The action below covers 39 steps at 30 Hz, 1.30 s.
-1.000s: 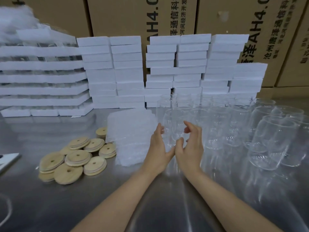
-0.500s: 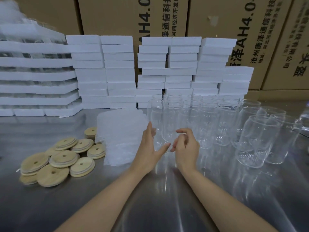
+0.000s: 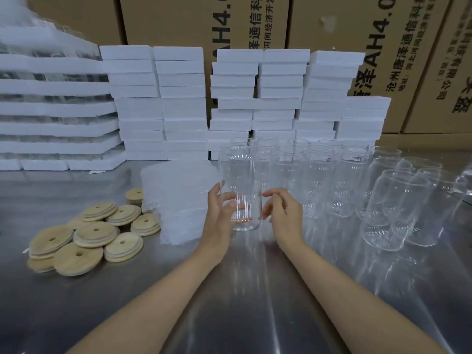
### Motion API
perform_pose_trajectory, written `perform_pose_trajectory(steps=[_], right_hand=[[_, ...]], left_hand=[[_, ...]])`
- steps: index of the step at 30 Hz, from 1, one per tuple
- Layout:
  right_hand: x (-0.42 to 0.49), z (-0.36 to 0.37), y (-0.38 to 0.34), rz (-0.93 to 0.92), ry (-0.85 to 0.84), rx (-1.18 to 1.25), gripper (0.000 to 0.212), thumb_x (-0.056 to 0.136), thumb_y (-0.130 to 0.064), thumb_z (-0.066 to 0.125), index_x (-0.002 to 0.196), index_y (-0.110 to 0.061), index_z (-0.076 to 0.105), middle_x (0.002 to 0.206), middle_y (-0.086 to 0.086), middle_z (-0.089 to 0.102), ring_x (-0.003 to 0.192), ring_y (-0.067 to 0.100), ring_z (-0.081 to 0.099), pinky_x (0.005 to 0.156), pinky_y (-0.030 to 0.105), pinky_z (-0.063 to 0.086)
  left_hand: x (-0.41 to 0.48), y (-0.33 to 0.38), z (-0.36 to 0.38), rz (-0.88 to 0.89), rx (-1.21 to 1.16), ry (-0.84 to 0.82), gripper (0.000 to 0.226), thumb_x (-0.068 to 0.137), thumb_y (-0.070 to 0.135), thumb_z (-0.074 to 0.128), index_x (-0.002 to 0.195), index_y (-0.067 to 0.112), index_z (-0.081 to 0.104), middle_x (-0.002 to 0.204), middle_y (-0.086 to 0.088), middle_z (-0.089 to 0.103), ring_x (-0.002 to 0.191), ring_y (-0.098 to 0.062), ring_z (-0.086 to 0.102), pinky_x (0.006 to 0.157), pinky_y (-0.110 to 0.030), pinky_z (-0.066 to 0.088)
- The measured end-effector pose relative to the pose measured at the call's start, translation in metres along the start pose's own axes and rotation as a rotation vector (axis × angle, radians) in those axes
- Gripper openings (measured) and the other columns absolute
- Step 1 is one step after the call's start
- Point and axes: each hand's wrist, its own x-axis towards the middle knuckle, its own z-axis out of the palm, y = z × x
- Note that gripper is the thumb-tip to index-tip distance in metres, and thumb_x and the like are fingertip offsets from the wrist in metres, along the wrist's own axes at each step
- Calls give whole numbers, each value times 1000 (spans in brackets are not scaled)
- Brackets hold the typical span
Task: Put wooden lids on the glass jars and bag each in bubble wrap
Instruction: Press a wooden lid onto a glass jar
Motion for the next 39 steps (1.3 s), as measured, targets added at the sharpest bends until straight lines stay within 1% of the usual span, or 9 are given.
perform_pose_trajectory(steps=[6,10,13,16,22,27,31,35,39], right_hand=[[-15,6,-12,92,-339,272,40,91,-48,42,114,-22,62,95,3,68,94,14,67,73,24,54],[-16,9,-23,241,-458,404,85,57,-80,68,127,-35,52,109,-7,67,109,13,66,83,31,55],[-15,11,-26,260,-464,516,95,49,-77,77,130,-39,46,120,-3,66,110,20,67,83,36,57],[-19,11,-33,198,-418,510,89,54,-74,78,130,-45,43,122,1,66,110,25,67,83,38,57],[-31,16,-34,60,-405,273,55,83,-40,68,131,-46,41,128,-8,55,118,10,58,87,21,52],[-18,12,-37,307,-446,455,61,74,-66,68,127,-39,55,116,-12,65,115,14,60,89,32,53],[-18,12,-34,409,-613,556,71,71,-67,70,135,-46,47,128,-8,65,118,18,63,84,40,57],[-15,6,-35,485,-577,604,62,83,-60,54,141,-42,38,117,5,71,98,29,71,66,39,59],[-15,4,-31,502,-551,585,55,86,-61,54,136,-40,44,114,3,71,94,25,71,71,41,60]], left_hand=[[5,2,-1,-20,-66,52,49,75,49,53,121,37,41,114,-6,64,104,-17,66,79,-43,57],[0,6,-8,17,103,-14,58,80,62,40,131,35,42,122,20,62,109,-4,62,84,-28,51],[-6,8,-12,42,221,-38,48,87,63,31,132,49,41,123,36,55,113,7,56,91,-22,47],[-9,17,-9,138,276,32,46,101,46,29,144,34,34,139,20,49,126,1,48,107,-35,41],[-9,26,-1,-51,30,66,66,82,54,58,139,32,32,134,6,54,118,-10,58,94,-28,49],[-1,30,-4,-114,-130,96,47,79,56,49,113,24,46,111,-8,69,100,-17,66,94,-39,47],[-4,37,-1,-125,112,62,59,77,70,34,112,30,59,109,0,67,82,-3,66,67,-20,51],[8,54,-26,155,701,67,47,95,59,34,131,31,48,130,6,46,121,-8,46,97,-20,34],[25,71,-86,302,1122,518,42,96,17,51,136,7,46,131,-15,46,121,-30,40,101,-37,33]])
